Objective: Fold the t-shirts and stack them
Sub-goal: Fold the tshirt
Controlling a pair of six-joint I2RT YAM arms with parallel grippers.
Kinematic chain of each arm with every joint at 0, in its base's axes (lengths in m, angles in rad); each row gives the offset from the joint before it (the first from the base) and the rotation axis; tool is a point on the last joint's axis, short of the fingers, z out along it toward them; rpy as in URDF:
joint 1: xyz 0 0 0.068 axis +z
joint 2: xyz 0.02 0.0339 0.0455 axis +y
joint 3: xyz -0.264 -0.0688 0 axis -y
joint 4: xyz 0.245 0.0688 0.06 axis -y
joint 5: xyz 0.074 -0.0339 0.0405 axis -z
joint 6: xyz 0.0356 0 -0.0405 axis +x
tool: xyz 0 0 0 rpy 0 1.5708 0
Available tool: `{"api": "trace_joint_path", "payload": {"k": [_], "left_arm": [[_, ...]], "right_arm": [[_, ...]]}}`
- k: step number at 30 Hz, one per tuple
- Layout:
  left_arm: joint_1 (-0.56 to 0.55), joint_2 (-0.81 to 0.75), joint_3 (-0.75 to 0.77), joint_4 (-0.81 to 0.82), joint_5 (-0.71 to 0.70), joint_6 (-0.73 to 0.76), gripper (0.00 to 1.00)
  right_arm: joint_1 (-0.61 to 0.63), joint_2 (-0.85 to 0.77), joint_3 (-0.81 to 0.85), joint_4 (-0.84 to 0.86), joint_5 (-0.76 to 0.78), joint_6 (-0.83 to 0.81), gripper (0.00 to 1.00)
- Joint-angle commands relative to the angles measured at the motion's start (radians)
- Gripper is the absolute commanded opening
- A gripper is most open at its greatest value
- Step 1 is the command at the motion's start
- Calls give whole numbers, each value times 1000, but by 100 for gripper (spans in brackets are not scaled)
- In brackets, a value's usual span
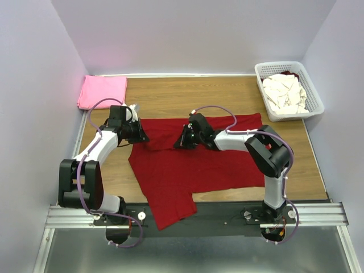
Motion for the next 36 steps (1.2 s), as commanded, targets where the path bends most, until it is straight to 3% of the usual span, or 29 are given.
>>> {"api": "trace_joint_path", "payload": {"k": [1, 7, 16, 36], "left_arm": [[1, -34, -21, -47, -35, 4, 0], [1, -51, -76, -60, -43, 0, 0], [3, -25, -121, -41, -46, -3, 0], [1, -80, -107, -105, -77, -23, 0]], "right_arm": [[6, -65, 23, -93, 7, -93, 1], [6, -71, 43, -202, -60, -153, 1], [6, -94, 51, -370, -30, -274, 1], [6, -27, 151, -420, -28, -328, 5]]}}
